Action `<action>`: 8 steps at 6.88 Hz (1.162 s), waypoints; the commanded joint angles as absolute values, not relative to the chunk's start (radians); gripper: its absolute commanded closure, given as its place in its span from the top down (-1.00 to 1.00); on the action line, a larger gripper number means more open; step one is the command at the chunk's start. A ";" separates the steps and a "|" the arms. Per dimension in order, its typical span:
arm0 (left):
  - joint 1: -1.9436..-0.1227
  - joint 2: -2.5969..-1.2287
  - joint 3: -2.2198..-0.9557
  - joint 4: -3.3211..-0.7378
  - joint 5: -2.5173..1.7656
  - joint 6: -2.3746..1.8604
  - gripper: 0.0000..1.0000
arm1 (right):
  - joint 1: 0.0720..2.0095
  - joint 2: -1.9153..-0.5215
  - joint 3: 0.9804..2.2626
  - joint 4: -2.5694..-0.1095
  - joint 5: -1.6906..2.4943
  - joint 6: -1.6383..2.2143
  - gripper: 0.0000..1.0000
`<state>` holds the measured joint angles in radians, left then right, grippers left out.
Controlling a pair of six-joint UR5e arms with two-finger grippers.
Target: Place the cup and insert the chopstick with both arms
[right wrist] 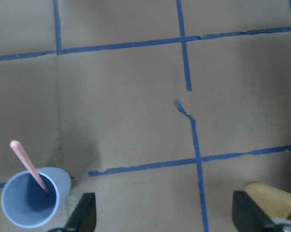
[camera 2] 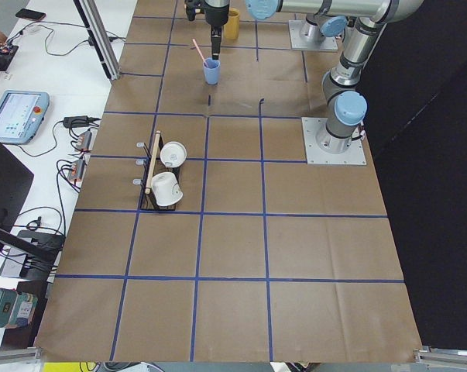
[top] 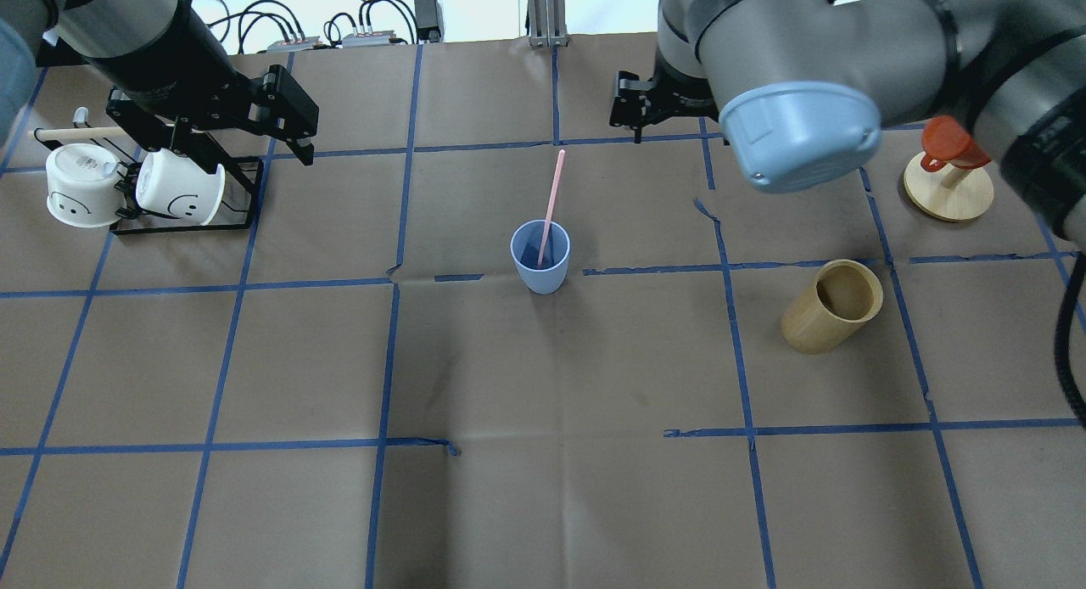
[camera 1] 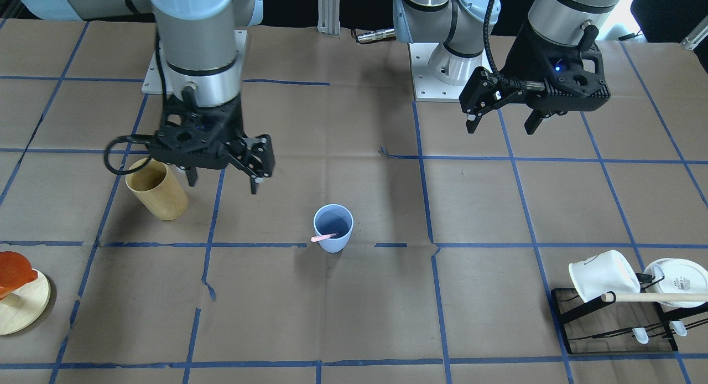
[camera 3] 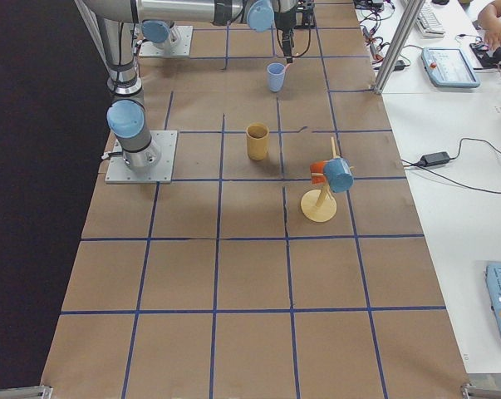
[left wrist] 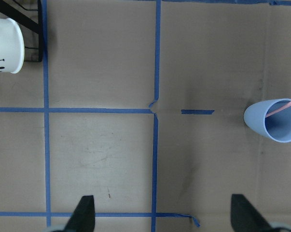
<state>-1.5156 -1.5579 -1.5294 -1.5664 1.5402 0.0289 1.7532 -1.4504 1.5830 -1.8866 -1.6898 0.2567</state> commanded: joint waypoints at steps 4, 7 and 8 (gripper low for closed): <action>-1.514 -1.557 -1.529 -1.568 1.540 0.029 1.00 | 1.600 -1.623 1.600 -1.553 -1.672 0.074 0.98; -1.516 -1.555 -1.529 -1.572 1.545 0.023 1.00 | 1.487 -1.722 1.707 -1.558 -1.628 -0.018 0.98; -1.516 -1.555 -1.529 -1.574 1.545 0.017 1.00 | 1.488 -1.742 1.751 -1.607 -1.593 0.027 0.99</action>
<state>-1.5154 -1.5557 -1.5294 -1.5715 1.5443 0.0231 1.5025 -1.7093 1.6980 -1.5663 -1.6212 0.0047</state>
